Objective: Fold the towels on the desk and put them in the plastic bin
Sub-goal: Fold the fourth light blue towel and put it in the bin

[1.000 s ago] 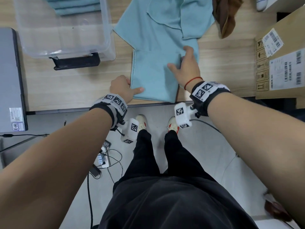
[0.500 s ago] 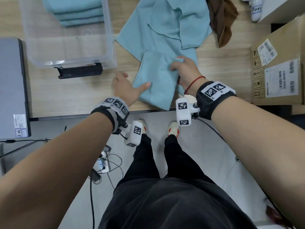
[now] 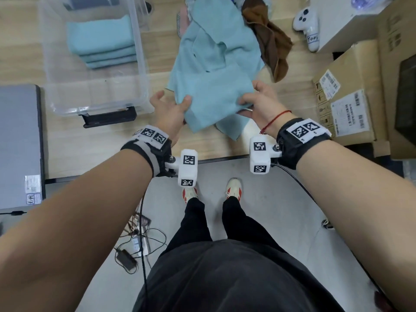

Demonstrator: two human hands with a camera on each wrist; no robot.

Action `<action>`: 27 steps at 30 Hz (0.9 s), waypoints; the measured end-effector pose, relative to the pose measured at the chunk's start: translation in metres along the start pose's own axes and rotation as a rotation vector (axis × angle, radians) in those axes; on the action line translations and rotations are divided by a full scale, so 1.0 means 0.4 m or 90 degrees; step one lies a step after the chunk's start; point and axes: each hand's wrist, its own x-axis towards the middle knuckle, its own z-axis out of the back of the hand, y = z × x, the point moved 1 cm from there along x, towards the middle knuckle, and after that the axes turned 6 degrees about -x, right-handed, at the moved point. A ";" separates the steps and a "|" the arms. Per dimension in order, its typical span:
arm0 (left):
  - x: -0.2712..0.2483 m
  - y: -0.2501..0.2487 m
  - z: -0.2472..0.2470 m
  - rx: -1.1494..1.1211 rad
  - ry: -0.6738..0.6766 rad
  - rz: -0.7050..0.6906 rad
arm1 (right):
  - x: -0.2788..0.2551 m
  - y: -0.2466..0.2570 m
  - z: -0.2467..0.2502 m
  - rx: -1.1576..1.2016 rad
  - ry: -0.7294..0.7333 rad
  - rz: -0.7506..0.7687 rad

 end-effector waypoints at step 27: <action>0.066 0.077 0.063 0.492 0.071 -0.177 | -0.020 -0.158 0.055 -0.290 0.069 -0.002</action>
